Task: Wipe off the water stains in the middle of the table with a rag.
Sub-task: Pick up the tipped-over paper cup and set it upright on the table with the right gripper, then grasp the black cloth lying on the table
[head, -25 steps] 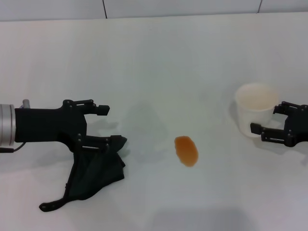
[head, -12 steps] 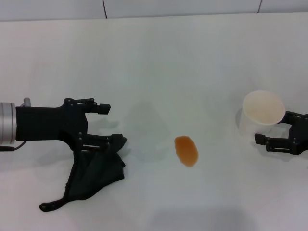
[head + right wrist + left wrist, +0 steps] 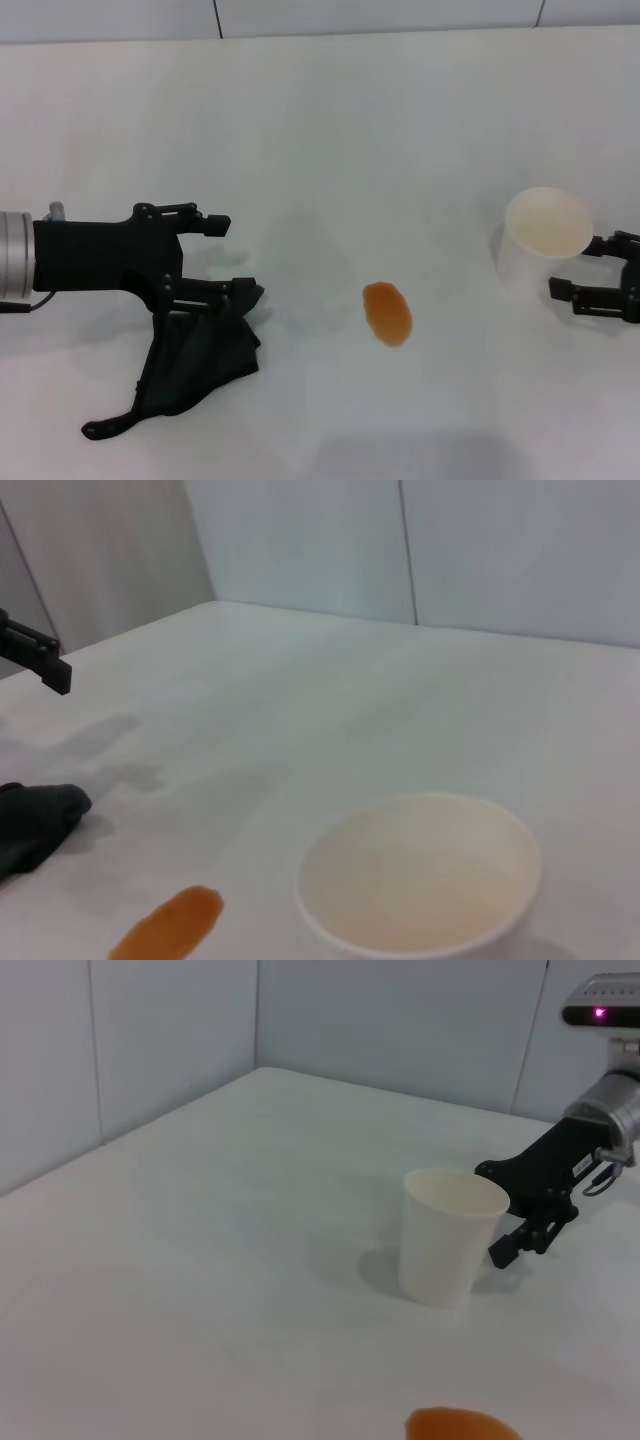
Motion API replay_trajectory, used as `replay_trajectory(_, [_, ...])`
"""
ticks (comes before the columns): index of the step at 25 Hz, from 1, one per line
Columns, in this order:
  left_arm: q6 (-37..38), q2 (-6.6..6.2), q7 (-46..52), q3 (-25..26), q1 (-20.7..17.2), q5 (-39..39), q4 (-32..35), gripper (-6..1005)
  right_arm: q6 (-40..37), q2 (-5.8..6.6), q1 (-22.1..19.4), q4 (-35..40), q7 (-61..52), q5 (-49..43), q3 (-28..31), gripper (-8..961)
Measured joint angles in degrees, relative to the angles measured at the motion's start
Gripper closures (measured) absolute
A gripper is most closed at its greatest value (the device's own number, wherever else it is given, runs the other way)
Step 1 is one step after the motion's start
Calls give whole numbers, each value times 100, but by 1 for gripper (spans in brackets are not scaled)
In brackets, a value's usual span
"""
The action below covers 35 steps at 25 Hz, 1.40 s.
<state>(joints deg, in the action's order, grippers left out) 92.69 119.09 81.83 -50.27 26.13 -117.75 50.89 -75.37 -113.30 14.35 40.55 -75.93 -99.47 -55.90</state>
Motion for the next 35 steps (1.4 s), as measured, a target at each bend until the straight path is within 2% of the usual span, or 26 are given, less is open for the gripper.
replay_trajectory(12, [-13,0,-37,0,8,0,0,138,-554,-166,-790,1114,-162,73,23,101])
replay_trajectory(18, [-15,0,-43,0,-1,-2,0,138,-898,-180,-978,1627,-204,257,50,103])
replay_trajectory(27, [-14,0,-44,0,-13,30,0,138,-1247,-184,-941,2241,-311,507,234,106])
replay_trajectory(35, [-14,0,-52,0,1,32,0,139,-1323,-179,-608,3210,-1247,-295,-379,109])
